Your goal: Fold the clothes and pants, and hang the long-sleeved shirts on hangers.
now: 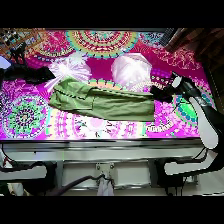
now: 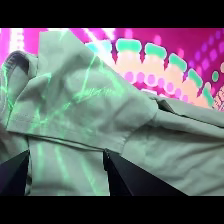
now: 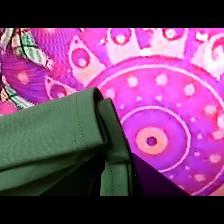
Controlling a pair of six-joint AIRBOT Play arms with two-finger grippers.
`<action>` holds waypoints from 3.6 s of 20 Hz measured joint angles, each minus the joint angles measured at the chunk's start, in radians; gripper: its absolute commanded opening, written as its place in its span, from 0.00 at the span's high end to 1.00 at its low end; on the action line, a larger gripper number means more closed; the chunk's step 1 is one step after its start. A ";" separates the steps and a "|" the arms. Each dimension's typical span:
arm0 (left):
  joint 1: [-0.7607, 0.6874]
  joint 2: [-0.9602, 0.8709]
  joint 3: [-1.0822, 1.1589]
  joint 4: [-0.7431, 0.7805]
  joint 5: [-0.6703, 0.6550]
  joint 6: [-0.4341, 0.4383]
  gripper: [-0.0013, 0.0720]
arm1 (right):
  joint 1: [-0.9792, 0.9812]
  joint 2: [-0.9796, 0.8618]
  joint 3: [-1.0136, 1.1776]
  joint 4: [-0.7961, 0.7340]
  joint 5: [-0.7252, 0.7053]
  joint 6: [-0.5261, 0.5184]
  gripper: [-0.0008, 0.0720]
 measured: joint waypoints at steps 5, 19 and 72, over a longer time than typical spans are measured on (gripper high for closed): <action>0.000 0.000 0.000 0.003 0.007 -0.002 0.35 | 0.000 0.000 -0.004 0.001 -0.038 0.000 0.57; 0.003 0.000 0.000 0.007 0.024 -0.002 0.35 | 0.000 -0.004 0.000 0.046 -0.061 0.000 0.96; 0.247 0.799 0.287 -0.545 0.554 0.267 0.98 | -0.130 0.706 0.823 0.101 -0.145 -0.095 0.96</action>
